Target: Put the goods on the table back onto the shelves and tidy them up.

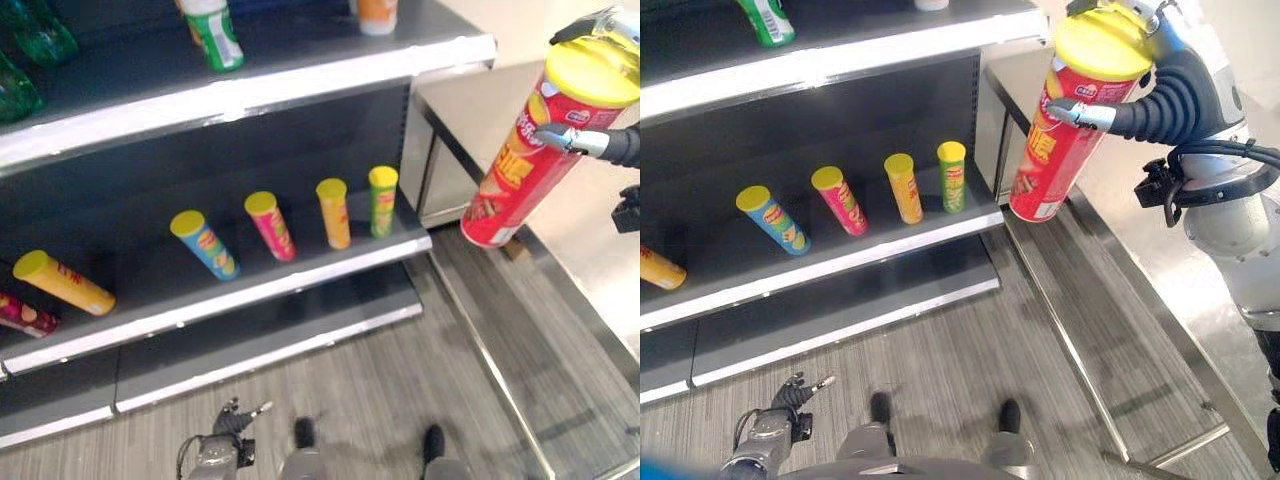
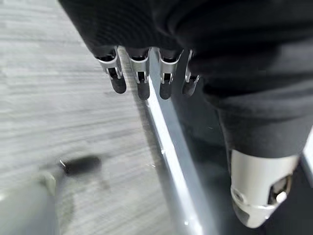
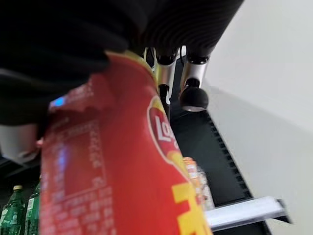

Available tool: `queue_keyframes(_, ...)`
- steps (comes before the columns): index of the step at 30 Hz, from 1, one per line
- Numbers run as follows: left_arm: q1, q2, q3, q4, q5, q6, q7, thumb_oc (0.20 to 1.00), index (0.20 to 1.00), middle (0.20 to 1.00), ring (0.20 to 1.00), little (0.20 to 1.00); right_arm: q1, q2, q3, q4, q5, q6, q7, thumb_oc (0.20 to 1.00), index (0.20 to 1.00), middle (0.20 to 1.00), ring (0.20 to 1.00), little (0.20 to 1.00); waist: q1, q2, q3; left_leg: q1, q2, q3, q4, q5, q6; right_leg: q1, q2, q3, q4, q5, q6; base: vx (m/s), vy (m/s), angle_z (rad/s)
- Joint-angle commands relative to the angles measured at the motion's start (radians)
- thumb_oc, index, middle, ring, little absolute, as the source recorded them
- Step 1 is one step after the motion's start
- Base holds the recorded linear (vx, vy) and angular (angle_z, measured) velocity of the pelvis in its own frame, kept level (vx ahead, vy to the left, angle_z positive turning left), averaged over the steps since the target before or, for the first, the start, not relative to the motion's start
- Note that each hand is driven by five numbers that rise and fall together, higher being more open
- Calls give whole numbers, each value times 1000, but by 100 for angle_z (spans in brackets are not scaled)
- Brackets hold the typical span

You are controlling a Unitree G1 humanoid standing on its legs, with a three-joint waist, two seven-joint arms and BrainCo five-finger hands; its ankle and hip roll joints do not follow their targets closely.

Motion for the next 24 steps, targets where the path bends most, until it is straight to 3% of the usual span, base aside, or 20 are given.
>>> queue_keyframes(1, 34, 11, -17, 9, 26, -33, 33, 1000, 1000, 1000, 1000, 1000, 31, -12, -81, -9, -15, -29, -46, 200, 200, 200, 200, 200, 3, -29, -68, 77, 103, -30, -114, 236, -52, -16, 26, 2, 51, -159, -5, -65, 506, 68)
queue_keyframes(2, -13, 70, 3, -1, 40, -44, 17, 1000, 1000, 1000, 1000, 1000, 59, 6, -103, -21, 17, -20, -11, 200, 200, 200, 200, 200, -18, -11, -95, 128, 100, -35, -103, 238, -52, -29, -27, -10, 43, -115, 33, -20, 379, 69)
queue_keyframes(4, -17, 65, 1, -6, 37, -45, 20, 1000, 1000, 1000, 1000, 1000, 71, 24, -106, -20, 24, -21, -6, 200, 200, 200, 200, 200, -22, -6, -96, 139, 92, -50, -102, 209, -52, -31, -41, -14, 36, -98, 46, -32, 371, 57)
queue_keyframes(5, -19, 64, -2, -8, 36, -44, 13, 1000, 1000, 1000, 1000, 1000, 76, 29, -102, -22, 31, -16, 4, 200, 200, 200, 200, 200, -26, 2, -97, 152, 83, -50, -102, 137, -52, -26, -40, -8, 30, -95, 54, -21, 309, 17)
queue_keyframes(6, -34, 62, -10, -12, 38, -40, 13, 1000, 1000, 1000, 1000, 1000, 75, 40, -99, -24, 30, -12, 6, 200, 200, 200, 200, 200, -35, 3, -97, 143, 75, -35, -79, 30, -52, -27, -53, 1, 26, -79, 61, -13, 270, 10)
queue_keyframes(7, -44, 62, -18, -15, 37, -37, 12, 1000, 1000, 1000, 1000, 1000, 71, 48, -94, -24, 33, -6, 7, 200, 200, 200, 200, 200, -40, 1, -98, 128, 64, -26, -64, -24, -49, -33, -66, 3, 24, -62, 66, -33, 348, 28)
queue_keyframes(10, -87, 65, -33, -11, 53, -34, 27, 1000, 1000, 1000, 1000, 1000, 69, 98, -84, -26, 11, 10, -3, 200, 200, 200, 200, 200, -38, -26, -83, 60, -16, -23, 29, -139, -19, -58, -155, 21, 21, 26, 108, -100, 481, 21)
queue_keyframes(11, -104, 77, -44, -17, 64, -34, 34, 1000, 1000, 1000, 1000, 1000, 67, 132, -77, -29, -8, 22, -12, 200, 200, 200, 200, 200, -27, -48, -63, 9, -70, -37, 76, -182, 14, -83, -203, 30, 21, 98, 120, -186, 742, 10)
queue_keyframes(13, -128, 101, -29, 8, 85, -13, 39, 1000, 1000, 1000, 1000, 1000, 86, 181, -79, -29, -41, 49, -21, 200, 200, 200, 200, 200, -25, -67, -49, 6, -162, -40, 41, -204, 81, -130, -258, 72, 50, 152, 115, -120, 881, -2)
queue_keyframes(14, -117, 104, -30, 7, 98, -11, 39, 1000, 1000, 1000, 1000, 1000, 90, 189, -71, -33, -45, 54, -16, 200, 200, 200, 200, 200, -42, -68, -36, 17, -193, -47, 8, -179, 108, -176, -222, 168, 142, 136, 81, -11, 800, 18)
queue_keyframes(15, -113, 99, -48, 2, 108, -10, 26, 1000, 1000, 1000, 1000, 1000, 97, 184, -73, -40, -33, 50, -8, 200, 200, 200, 200, 200, -60, -59, -36, 34, -221, -57, -32, -159, 129, -198, -104, 257, 206, 47, 52, 51, 720, 14)
queue_keyframes(16, -105, 93, -68, -6, 127, -11, 13, 1000, 1000, 1000, 1000, 1000, 114, 174, -92, -51, -26, 41, -2, 200, 200, 200, 200, 200, -73, -56, -38, 49, -250, -73, -65, -146, 149, -191, 18, 303, 232, -65, 27, 112, 529, 53)
queue_keyframes(17, -108, 89, -74, -3, 140, -7, 9, 1000, 1000, 1000, 1000, 1000, 124, 173, -95, -60, -22, 37, 7, 200, 200, 200, 200, 200, -82, -58, -42, 66, -261, -77, -85, -147, 155, -191, 73, 325, 241, -98, 16, 144, 372, 46)
queue_keyframes(18, -113, 82, -86, 7, 151, -5, 8, 1000, 1000, 1000, 1000, 1000, 135, 174, -95, -72, -11, 30, 21, 200, 200, 200, 200, 200, -91, -74, -49, 83, -290, -86, -112, -137, 164, -191, 157, 368, 208, -107, 5, 143, 225, 104)
queue_keyframes(19, -116, 77, -97, 6, 157, -8, 6, 1000, 1000, 1000, 1000, 1000, 131, 170, -83, -73, 4, 20, 28, 200, 200, 200, 200, 200, -97, -95, -47, 91, -324, -103, -122, -138, 173, -210, 236, 399, 163, -88, -1, 132, 180, 97)
queue_keyframes(22, -113, 63, -111, -13, 166, -16, -2, 1000, 1000, 1000, 1000, 1000, 123, 162, -56, -80, 1, 7, 34, 200, 200, 200, 200, 200, -93, -109, -38, 103, -364, -123, -128, -148, 182, -249, 292, 375, 127, -58, -3, 88, 76, 22)
queue_keyframes(24, -103, 52, -129, -39, 182, -20, -5, 1000, 1000, 1000, 1000, 1000, 129, 156, -51, -100, -14, 6, 32, 200, 200, 200, 200, 200, -85, -120, -28, 99, -391, -144, -114, -155, 189, -226, 282, 344, 97, -55, -14, 79, 4, -13)
